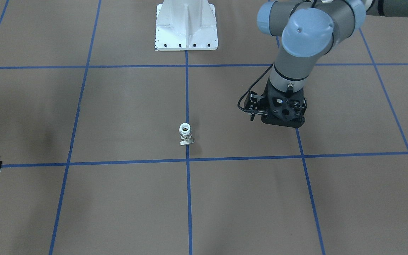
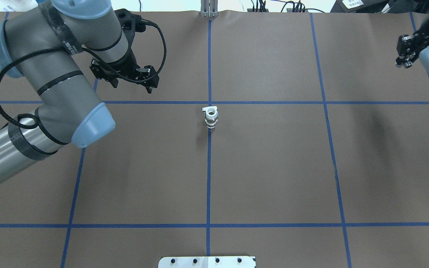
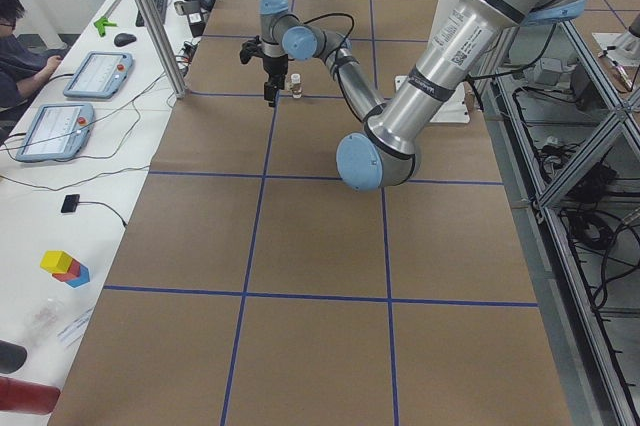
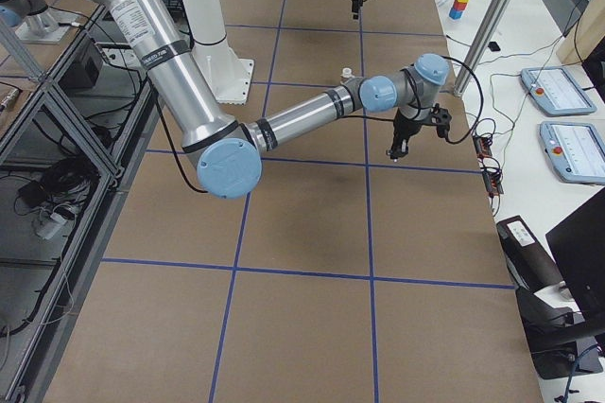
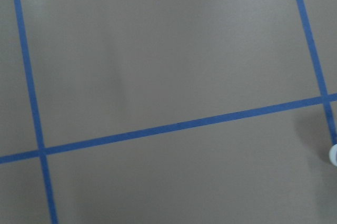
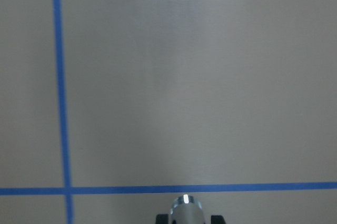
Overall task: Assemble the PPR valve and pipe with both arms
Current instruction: 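Carry the chrome fitting with the right gripper to above the valve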
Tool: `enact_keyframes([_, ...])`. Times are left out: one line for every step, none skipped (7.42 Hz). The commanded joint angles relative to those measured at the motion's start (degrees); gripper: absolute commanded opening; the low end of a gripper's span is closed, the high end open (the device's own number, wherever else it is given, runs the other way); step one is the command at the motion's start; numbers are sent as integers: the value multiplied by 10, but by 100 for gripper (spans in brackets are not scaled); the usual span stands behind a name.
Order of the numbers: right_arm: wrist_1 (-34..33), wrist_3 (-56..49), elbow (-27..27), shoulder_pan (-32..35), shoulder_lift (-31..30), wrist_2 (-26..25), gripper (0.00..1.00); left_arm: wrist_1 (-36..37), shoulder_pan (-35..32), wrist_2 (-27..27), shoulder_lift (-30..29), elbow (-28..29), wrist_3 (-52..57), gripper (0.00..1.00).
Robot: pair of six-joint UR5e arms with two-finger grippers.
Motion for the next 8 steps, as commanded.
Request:
enact_keyframes([-4, 203, 47, -76, 66, -4, 0, -29, -45, -1, 56, 1, 69, 100])
enact_keyframes([-4, 251, 53, -99, 94, -11, 0, -30, -61, -2, 75, 2, 104, 100])
enact_keyframes([-5, 308, 56, -126, 121, -30, 0, -31, -65, -2, 89, 2, 112, 100])
enact_keyframes([-6, 366, 56, -165, 155, -66, 0, -31, -69, -3, 97, 2, 124, 100])
enact_keyframes([-7, 391, 56, -189, 175, -87, 0, -33, -75, -20, 100, 2, 126, 100])
enact_keyframes([-9, 394, 55, -212, 187, -104, 0, -36, -75, -30, 100, 2, 129, 100])
enact_keyframes([-11, 394, 47, -240, 201, -128, 0, -36, -75, -30, 100, 4, 129, 100])
enact_keyframes([-21, 394, 32, -256, 216, -144, 0, -36, -75, -30, 100, 11, 130, 100])
